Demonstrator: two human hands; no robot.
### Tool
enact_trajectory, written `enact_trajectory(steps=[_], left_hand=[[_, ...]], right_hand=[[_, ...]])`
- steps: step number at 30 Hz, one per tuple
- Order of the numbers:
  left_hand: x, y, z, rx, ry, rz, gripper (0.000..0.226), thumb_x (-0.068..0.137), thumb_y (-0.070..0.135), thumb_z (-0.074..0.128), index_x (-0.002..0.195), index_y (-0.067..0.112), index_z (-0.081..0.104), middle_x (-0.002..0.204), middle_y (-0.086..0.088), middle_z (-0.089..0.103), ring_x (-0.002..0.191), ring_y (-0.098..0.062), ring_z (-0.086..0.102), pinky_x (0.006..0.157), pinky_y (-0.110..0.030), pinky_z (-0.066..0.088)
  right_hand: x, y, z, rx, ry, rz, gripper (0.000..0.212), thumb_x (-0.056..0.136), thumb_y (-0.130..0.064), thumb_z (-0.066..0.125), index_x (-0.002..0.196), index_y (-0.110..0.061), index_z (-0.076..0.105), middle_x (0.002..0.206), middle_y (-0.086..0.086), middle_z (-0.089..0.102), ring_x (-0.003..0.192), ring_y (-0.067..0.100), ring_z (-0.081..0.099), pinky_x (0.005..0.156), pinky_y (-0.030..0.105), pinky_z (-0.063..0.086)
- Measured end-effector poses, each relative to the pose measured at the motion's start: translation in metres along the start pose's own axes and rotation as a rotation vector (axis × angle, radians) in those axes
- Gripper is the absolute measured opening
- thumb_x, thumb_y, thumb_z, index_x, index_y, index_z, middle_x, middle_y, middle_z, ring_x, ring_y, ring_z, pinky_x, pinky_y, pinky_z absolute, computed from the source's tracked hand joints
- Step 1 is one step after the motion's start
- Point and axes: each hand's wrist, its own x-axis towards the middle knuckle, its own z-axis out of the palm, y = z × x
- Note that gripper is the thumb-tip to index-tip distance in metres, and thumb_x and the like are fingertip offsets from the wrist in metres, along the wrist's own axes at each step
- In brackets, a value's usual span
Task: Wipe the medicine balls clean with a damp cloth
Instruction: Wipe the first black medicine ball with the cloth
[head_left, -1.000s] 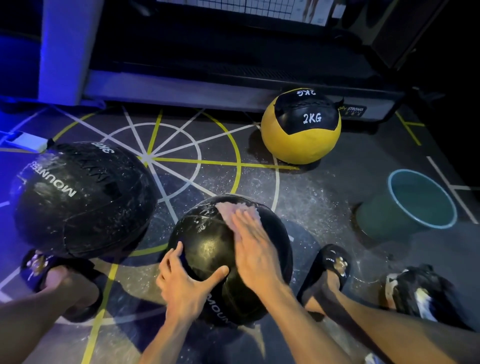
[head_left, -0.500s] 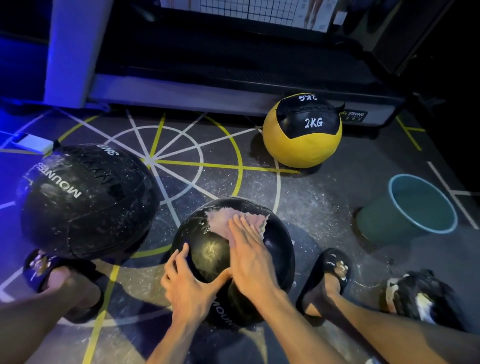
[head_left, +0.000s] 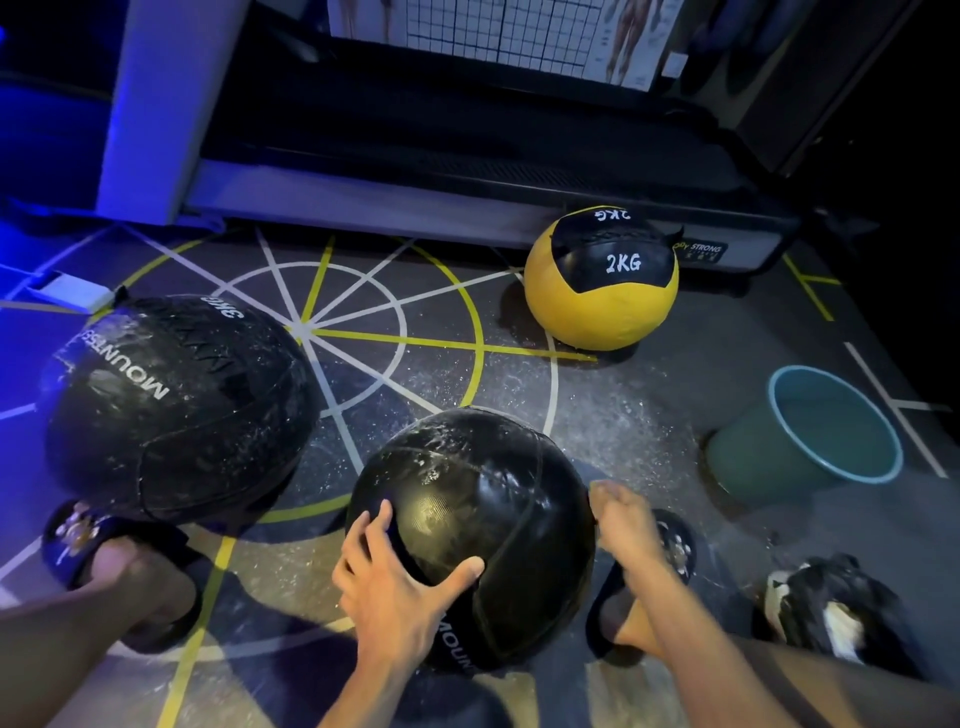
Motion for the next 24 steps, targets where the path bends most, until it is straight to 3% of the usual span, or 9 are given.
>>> enact_trajectory(steps=[3, 6, 9, 12, 16, 19, 21, 22, 24], left_hand=[[-0.003, 0.001, 0.003, 0.033, 0.008, 0.019, 0.143, 0.038, 0.098, 0.058, 0.157, 0.025, 0.031, 0.161, -0.004, 0.023, 0.145, -0.036, 0.021, 0.115, -0.059, 0.028], [-0.001, -0.001, 0.008, 0.083, 0.033, 0.053, 0.14, 0.041, 0.097, 0.058, 0.156, 0.021, 0.035, 0.159, -0.008, 0.028, 0.145, -0.036, 0.025, 0.117, -0.054, 0.024], [0.001, 0.001, 0.007, 0.064, 0.03, 0.031, 0.14, 0.038, 0.097, 0.059, 0.156, 0.025, 0.034, 0.16, -0.004, 0.026, 0.144, -0.033, 0.024, 0.115, -0.055, 0.029], [0.002, 0.003, 0.006, 0.049, 0.036, 0.027, 0.138, 0.038, 0.096, 0.06, 0.155, 0.028, 0.034, 0.16, -0.001, 0.026, 0.144, -0.033, 0.024, 0.113, -0.056, 0.03], [-0.003, 0.002, 0.011, 0.073, 0.055, 0.047, 0.137, 0.04, 0.097, 0.06, 0.155, 0.027, 0.035, 0.159, -0.002, 0.027, 0.142, -0.036, 0.026, 0.113, -0.059, 0.031], [-0.001, 0.004, 0.015, 0.092, 0.058, 0.04, 0.139, 0.04, 0.099, 0.057, 0.156, 0.026, 0.036, 0.159, -0.004, 0.028, 0.14, -0.039, 0.028, 0.109, -0.061, 0.035], [0.001, 0.002, 0.015, 0.134, 0.04, 0.053, 0.139, 0.041, 0.1, 0.055, 0.156, 0.024, 0.036, 0.158, -0.007, 0.03, 0.138, -0.04, 0.031, 0.108, -0.06, 0.036], [0.001, 0.0, 0.015, 0.144, 0.03, 0.058, 0.139, 0.042, 0.1, 0.055, 0.155, 0.023, 0.037, 0.158, -0.007, 0.031, 0.138, -0.04, 0.032, 0.108, -0.06, 0.036], [0.0, -0.006, 0.011, 0.132, 0.04, 0.08, 0.132, 0.044, 0.099, 0.056, 0.153, 0.025, 0.041, 0.155, -0.005, 0.033, 0.137, -0.039, 0.034, 0.11, -0.058, 0.035]], right_hand=[[-0.01, -0.034, 0.033, -0.018, 0.052, -0.052, 0.036, 0.108, -0.033, 0.036, 0.124, -0.02, 0.066, 0.129, 0.006, 0.064, 0.127, 0.028, 0.056, 0.11, 0.045, 0.042], [-0.047, -0.089, 0.059, -0.25, -0.016, -0.517, 0.034, 0.111, -0.026, 0.033, 0.136, -0.018, 0.055, 0.135, 0.002, 0.061, 0.119, 0.013, 0.06, 0.101, 0.034, 0.052], [-0.064, -0.101, 0.07, -0.501, -0.193, -0.849, 0.045, 0.112, -0.028, 0.028, 0.156, -0.02, 0.035, 0.165, -0.005, 0.031, 0.149, 0.007, 0.029, 0.123, 0.034, 0.031], [-0.029, -0.082, 0.043, -0.459, -0.094, -0.739, 0.039, 0.113, -0.031, 0.025, 0.142, -0.036, 0.05, 0.138, -0.002, 0.061, 0.124, 0.017, 0.06, 0.093, 0.035, 0.053], [0.01, -0.063, 0.013, -0.371, 0.003, -0.306, 0.035, 0.112, -0.028, 0.03, 0.092, -0.025, 0.058, 0.09, 0.002, 0.067, 0.092, 0.024, 0.07, 0.075, 0.031, 0.051], [-0.026, -0.076, 0.043, -0.36, 0.012, -0.561, 0.028, 0.11, -0.018, 0.035, 0.112, -0.029, 0.061, 0.108, -0.003, 0.064, 0.095, 0.021, 0.069, 0.069, 0.017, 0.049], [-0.055, -0.086, 0.065, -0.455, -0.114, -0.755, 0.038, 0.111, -0.021, 0.033, 0.145, -0.024, 0.051, 0.147, -0.003, 0.053, 0.132, 0.017, 0.055, 0.099, 0.018, 0.049], [-0.064, -0.087, 0.069, -0.504, -0.186, -0.815, 0.044, 0.112, -0.024, 0.031, 0.154, -0.022, 0.042, 0.16, -0.005, 0.039, 0.148, 0.013, 0.036, 0.118, 0.024, 0.032], [-0.062, -0.082, 0.059, -0.478, -0.245, -0.837, 0.047, 0.112, -0.028, 0.031, 0.158, -0.026, 0.035, 0.164, -0.008, 0.033, 0.15, 0.004, 0.027, 0.125, 0.028, 0.02]])
